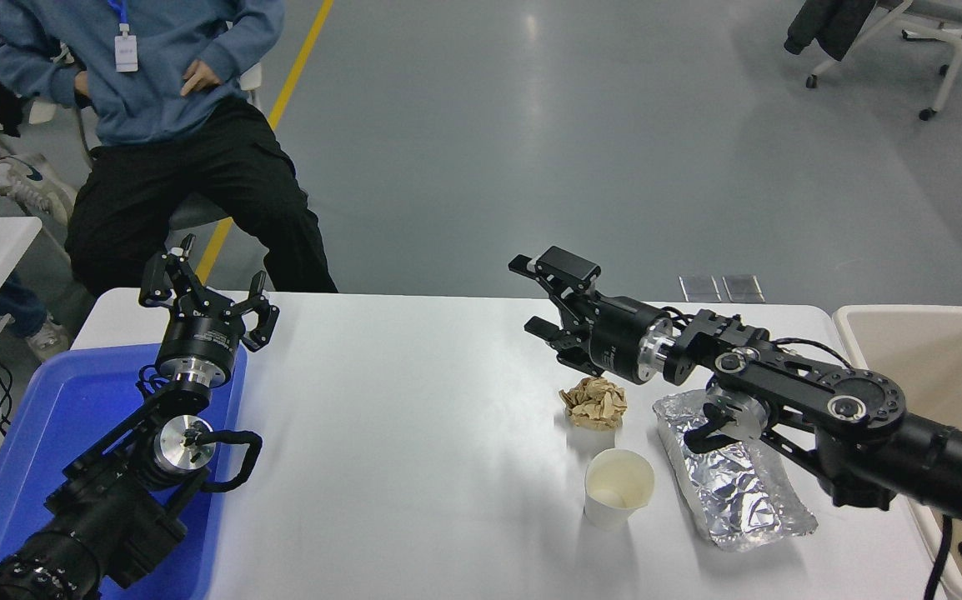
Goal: Dispose of the paper cup in the dustbin
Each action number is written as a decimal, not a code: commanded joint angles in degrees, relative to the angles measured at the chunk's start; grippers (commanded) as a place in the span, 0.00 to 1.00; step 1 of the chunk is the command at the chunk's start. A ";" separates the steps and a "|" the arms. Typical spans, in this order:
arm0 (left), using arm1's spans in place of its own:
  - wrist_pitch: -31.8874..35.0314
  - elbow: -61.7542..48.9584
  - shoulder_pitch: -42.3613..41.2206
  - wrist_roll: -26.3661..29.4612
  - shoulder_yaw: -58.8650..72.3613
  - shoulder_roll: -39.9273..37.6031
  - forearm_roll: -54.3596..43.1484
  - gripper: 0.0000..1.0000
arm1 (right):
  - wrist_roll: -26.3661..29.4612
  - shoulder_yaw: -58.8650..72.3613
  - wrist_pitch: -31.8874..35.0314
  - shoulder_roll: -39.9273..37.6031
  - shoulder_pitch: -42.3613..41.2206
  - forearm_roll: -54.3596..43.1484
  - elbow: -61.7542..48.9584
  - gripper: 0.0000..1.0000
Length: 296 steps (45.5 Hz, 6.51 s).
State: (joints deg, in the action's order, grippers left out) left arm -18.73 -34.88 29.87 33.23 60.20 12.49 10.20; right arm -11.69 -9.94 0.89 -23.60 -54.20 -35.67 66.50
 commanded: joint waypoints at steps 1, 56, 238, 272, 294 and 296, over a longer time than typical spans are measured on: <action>0.01 -0.10 0.10 -0.09 0.00 -0.01 0.00 1.00 | -0.09 6.95 -0.01 -7.16 -4.07 -13.27 3.37 1.00; 0.01 -0.19 0.01 -0.09 -0.09 -0.01 0.00 1.00 | -1.32 16.35 -0.01 -27.12 -8.21 -26.03 18.75 1.00; 0.01 -0.10 0.01 -0.09 0.00 -0.01 0.00 1.00 | -9.05 15.39 -4.23 -32.82 0.67 -29.55 24.81 0.00; 0.01 -0.10 -0.08 0.00 0.00 0.07 0.00 1.00 | -4.05 0.09 13.26 -44.52 -9.35 20.01 13.49 0.00; 0.01 -0.02 -0.08 0.00 0.00 0.07 0.00 1.00 | 7.64 0.62 12.30 -37.40 -3.03 41.03 -18.68 0.00; 0.01 -0.02 -0.08 0.00 0.00 0.07 0.00 1.00 | 8.52 0.53 12.21 -36.79 -2.15 41.64 -21.23 0.00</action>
State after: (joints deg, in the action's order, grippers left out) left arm -18.72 -34.98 29.80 33.23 60.21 12.56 10.20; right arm -8.22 -9.29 13.30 -63.87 -60.25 -2.92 60.33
